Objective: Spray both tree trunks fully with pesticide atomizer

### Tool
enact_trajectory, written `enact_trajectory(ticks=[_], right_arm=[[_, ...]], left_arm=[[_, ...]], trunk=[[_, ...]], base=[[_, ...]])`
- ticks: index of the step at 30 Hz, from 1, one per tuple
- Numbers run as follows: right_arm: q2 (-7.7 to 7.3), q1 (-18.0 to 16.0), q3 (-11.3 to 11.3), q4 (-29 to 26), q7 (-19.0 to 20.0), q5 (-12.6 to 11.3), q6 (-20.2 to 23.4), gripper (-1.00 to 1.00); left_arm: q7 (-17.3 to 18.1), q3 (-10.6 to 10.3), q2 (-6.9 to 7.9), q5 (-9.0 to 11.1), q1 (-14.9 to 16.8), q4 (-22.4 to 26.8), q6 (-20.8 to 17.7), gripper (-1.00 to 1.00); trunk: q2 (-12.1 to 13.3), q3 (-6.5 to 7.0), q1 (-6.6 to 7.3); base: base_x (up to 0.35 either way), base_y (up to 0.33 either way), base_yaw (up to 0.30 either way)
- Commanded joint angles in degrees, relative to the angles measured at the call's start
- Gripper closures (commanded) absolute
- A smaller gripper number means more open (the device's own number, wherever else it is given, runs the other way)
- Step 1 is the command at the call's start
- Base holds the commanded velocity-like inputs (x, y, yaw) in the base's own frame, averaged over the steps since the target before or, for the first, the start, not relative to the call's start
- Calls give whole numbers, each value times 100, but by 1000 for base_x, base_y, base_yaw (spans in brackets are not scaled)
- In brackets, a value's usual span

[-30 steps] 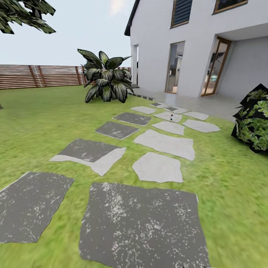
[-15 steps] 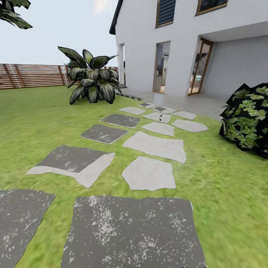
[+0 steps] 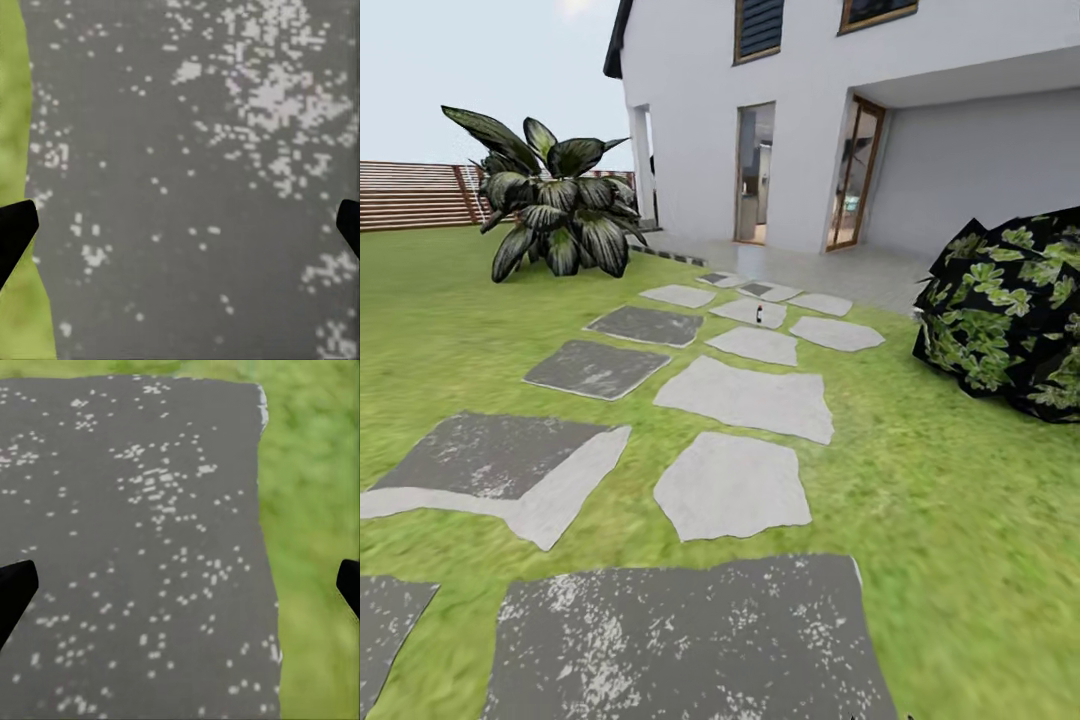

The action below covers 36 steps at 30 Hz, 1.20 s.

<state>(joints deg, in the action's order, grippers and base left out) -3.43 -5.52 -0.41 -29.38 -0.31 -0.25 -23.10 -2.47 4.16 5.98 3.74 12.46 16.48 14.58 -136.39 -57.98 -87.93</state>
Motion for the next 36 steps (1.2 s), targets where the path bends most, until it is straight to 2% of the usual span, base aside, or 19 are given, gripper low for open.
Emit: enact_trajectory(ticks=[1,36], right_arm=[[0,-2,-3,3,-3,-1,-16,-100],[-3,-2,-3,38,13,-1,-18,-100]], left_arm=[[1,-3,0,38,2,-5,18,-100],[1,-3,0,33,2,-5,18,-100]], trunk=[[-3,-5,-1],[-3,-5,-1]], base=[[339,0,-34],[339,0,-1]])
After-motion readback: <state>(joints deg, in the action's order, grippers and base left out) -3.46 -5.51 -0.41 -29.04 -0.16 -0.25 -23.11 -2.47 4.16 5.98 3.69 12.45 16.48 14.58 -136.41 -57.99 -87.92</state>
